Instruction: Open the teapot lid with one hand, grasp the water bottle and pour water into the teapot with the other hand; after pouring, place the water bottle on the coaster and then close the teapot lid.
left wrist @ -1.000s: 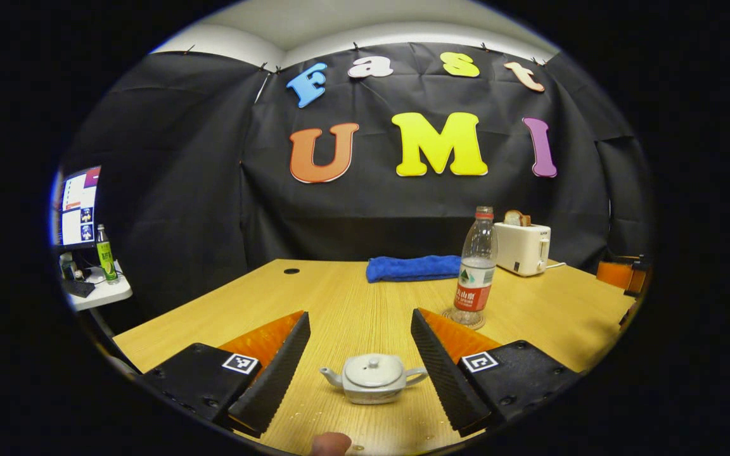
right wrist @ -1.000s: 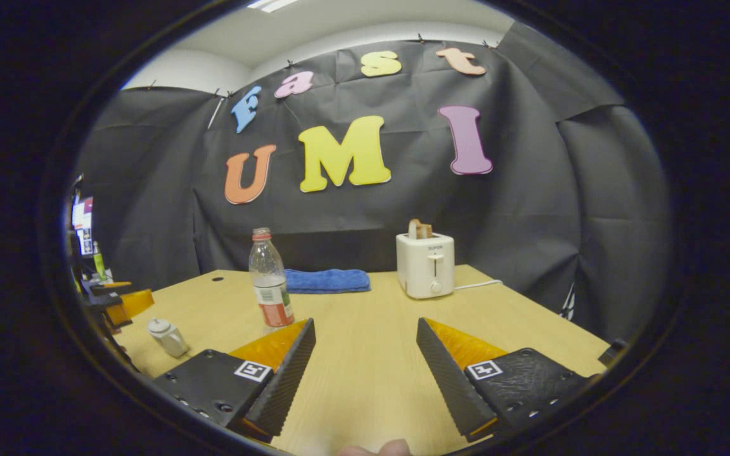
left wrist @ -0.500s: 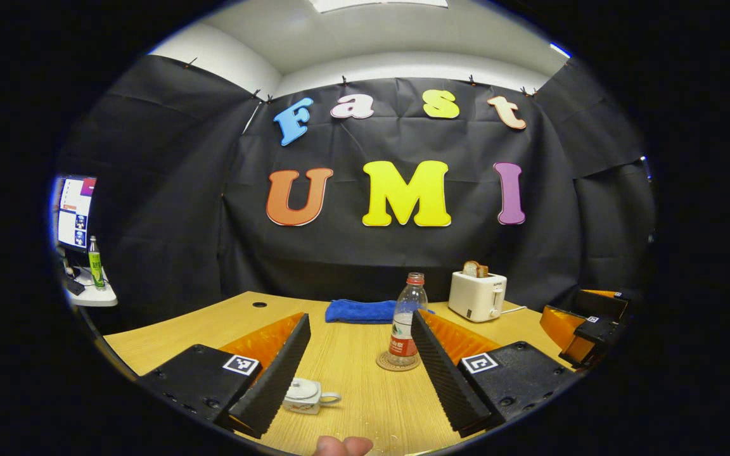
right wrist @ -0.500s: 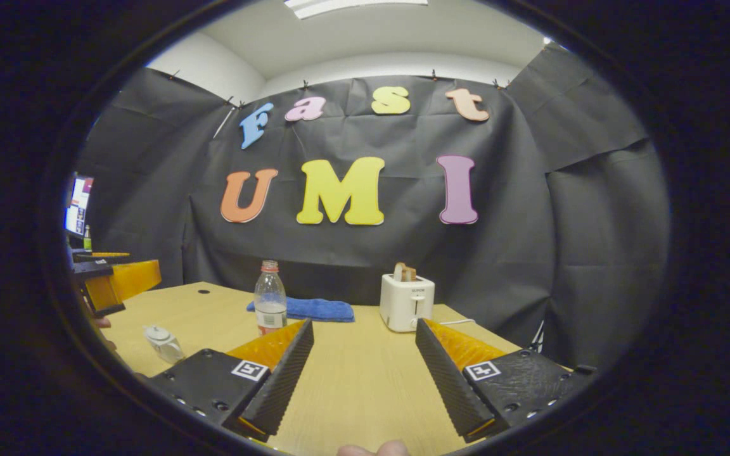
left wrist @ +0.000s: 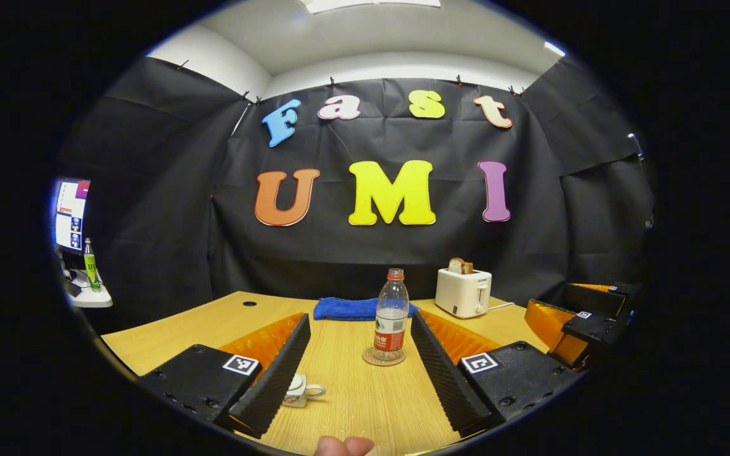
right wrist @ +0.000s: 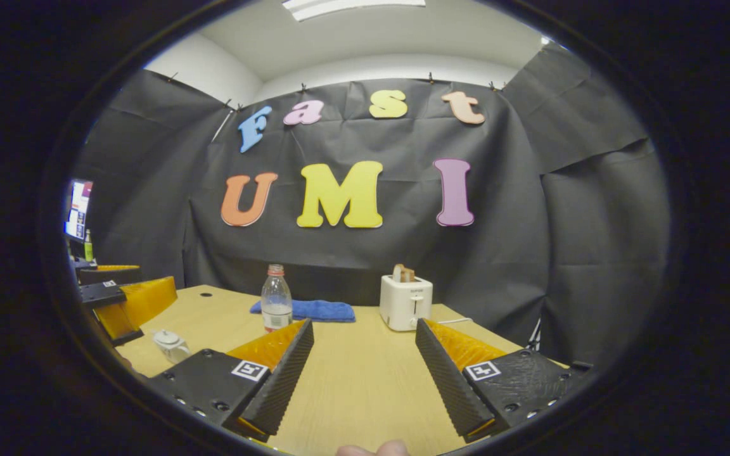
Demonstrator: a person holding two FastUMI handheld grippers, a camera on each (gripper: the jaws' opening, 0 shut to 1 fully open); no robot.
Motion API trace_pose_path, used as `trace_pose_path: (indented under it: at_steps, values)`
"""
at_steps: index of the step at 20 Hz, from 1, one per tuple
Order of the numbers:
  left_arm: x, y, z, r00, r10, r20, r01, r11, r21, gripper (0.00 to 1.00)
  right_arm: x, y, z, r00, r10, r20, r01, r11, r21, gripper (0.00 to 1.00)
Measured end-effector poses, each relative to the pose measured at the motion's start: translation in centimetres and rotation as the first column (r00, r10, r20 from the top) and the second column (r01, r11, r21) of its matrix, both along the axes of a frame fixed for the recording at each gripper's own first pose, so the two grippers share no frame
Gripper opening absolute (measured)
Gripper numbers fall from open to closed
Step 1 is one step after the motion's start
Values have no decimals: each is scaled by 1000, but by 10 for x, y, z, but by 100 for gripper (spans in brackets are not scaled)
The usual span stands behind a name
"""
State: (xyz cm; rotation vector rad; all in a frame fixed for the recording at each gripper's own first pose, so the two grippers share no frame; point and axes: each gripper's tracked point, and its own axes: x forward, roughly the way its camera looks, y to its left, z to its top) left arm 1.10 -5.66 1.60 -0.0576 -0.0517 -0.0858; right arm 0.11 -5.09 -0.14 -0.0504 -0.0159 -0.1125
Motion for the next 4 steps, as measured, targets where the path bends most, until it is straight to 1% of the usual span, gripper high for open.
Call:
trace_pose_path:
  at_steps: [4]
  values:
    - [2, 9, 0, 1000, 28, 3, -28, 999, 16, 100, 1, 12, -1, 1000, 11, -12, -11, 1000, -19, 96]
